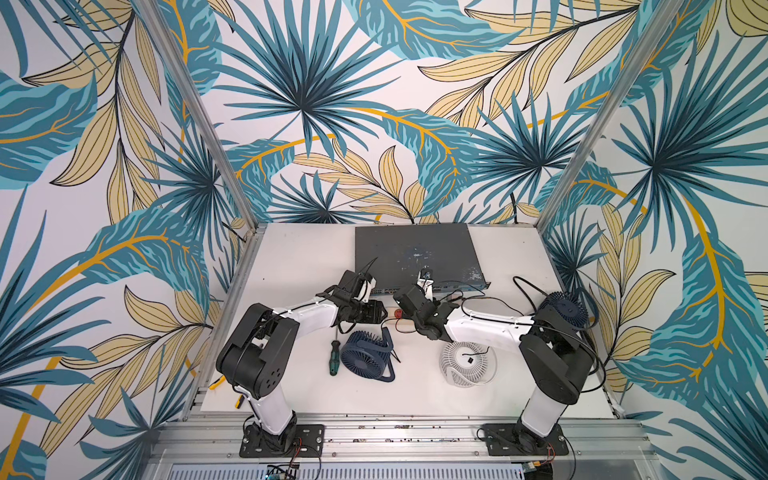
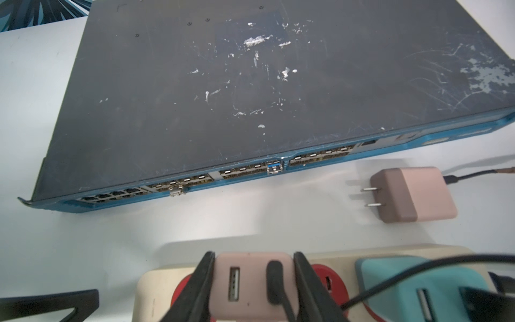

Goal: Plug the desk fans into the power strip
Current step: Insert the plug into the socket.

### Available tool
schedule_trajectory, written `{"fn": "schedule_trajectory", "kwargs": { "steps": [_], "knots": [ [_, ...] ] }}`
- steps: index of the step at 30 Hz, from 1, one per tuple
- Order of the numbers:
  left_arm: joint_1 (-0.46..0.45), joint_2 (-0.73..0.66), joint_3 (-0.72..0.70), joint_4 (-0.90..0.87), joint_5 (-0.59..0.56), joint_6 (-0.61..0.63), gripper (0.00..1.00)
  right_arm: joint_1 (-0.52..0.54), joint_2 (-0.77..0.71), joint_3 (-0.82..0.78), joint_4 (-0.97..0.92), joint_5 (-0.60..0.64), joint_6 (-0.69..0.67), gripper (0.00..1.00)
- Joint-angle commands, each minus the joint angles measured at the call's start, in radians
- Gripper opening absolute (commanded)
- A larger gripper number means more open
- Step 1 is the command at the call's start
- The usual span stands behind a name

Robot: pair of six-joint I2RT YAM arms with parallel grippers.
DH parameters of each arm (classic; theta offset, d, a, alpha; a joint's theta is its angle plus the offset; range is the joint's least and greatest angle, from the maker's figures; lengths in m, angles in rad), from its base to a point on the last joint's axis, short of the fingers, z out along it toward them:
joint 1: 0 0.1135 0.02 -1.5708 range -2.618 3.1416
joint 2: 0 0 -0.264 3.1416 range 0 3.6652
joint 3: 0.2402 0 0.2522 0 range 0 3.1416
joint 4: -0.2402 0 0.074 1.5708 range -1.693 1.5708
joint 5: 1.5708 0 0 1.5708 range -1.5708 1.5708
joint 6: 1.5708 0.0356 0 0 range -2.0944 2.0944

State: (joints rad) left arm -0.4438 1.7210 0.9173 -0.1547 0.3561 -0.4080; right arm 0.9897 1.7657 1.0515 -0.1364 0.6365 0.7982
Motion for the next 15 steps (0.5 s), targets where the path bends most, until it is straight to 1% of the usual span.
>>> {"fn": "schedule_trajectory", "kwargs": {
  "steps": [1,8,12,15],
  "knots": [
    [0.007,-0.004,0.011,0.002,0.004,0.02,0.65,0.057,0.082,-0.119,-0.27,-0.185,0.03,0.0],
    [0.007,-0.002,0.01,0.015,0.008,0.032,0.65,0.06,0.018,-0.156,-0.178,-0.137,0.045,0.0],
    [0.007,0.005,0.014,0.014,0.009,0.037,0.65,0.06,-0.002,-0.148,-0.127,-0.121,0.03,0.0],
    [0.008,0.002,0.012,0.017,0.011,0.041,0.65,0.055,-0.012,-0.128,-0.127,-0.11,0.023,0.0]
  ]
}}
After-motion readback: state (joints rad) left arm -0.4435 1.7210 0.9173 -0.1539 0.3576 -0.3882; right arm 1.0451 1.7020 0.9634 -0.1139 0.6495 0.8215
